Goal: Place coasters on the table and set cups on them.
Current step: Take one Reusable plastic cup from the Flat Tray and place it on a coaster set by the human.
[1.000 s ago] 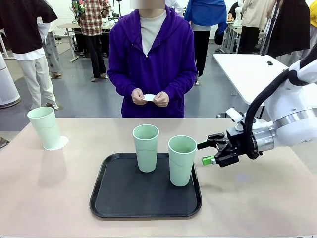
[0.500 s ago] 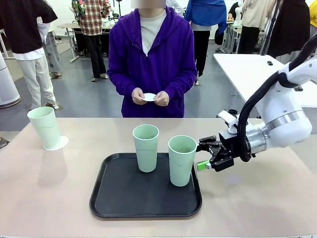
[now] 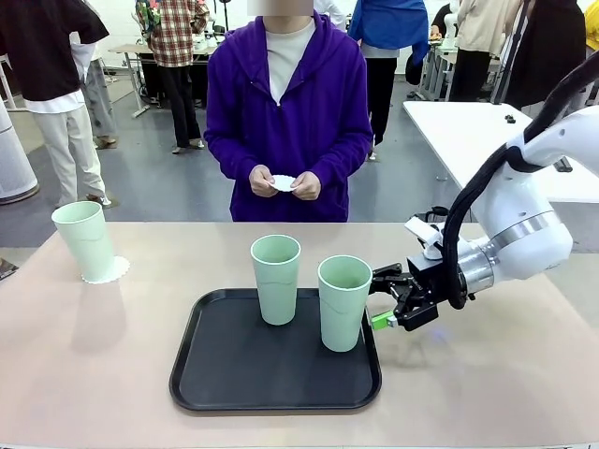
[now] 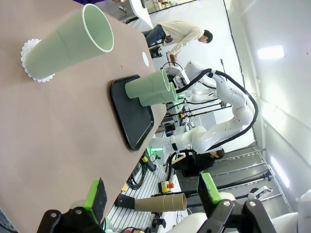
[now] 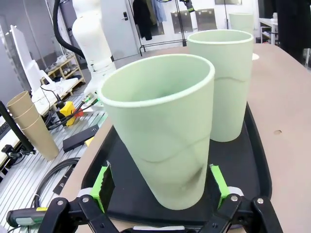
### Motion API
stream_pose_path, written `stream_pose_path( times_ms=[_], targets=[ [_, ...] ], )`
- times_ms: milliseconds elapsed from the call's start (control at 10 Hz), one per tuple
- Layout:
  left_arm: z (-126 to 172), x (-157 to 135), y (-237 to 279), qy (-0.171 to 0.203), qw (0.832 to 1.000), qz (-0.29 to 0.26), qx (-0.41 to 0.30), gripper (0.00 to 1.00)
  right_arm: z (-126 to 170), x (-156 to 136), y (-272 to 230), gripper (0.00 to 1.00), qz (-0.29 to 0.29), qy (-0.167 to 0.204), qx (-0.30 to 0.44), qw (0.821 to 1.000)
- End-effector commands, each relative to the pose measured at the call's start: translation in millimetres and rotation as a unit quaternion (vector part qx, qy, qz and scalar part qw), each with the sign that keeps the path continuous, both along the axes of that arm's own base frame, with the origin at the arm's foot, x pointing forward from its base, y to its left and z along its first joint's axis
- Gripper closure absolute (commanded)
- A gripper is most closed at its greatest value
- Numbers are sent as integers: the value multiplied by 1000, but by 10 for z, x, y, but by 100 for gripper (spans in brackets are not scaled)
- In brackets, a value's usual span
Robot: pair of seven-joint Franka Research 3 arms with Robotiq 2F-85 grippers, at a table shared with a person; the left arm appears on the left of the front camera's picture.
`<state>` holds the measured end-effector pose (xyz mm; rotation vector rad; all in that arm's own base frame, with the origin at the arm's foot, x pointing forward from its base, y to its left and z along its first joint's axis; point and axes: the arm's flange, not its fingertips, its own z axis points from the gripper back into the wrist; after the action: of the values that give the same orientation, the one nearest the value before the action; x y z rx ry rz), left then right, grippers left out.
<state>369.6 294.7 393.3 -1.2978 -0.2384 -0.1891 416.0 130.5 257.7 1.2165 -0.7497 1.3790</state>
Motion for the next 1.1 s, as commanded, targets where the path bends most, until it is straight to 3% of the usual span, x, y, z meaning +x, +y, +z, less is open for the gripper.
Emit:
stream_pose_path(
  times_ms=[0,400,1000],
  targets=[
    [19,-7,7,2,1000,2,5,0,-108,88,82,0,19,-8,6,1000],
    [19,-7,7,2,1000,2,5,0,-244,103,196,0,41,4,20,999],
    [19,-7,7,2,1000,2,5,0,-231,187,411,0,50,-11,36,998]
  ],
)
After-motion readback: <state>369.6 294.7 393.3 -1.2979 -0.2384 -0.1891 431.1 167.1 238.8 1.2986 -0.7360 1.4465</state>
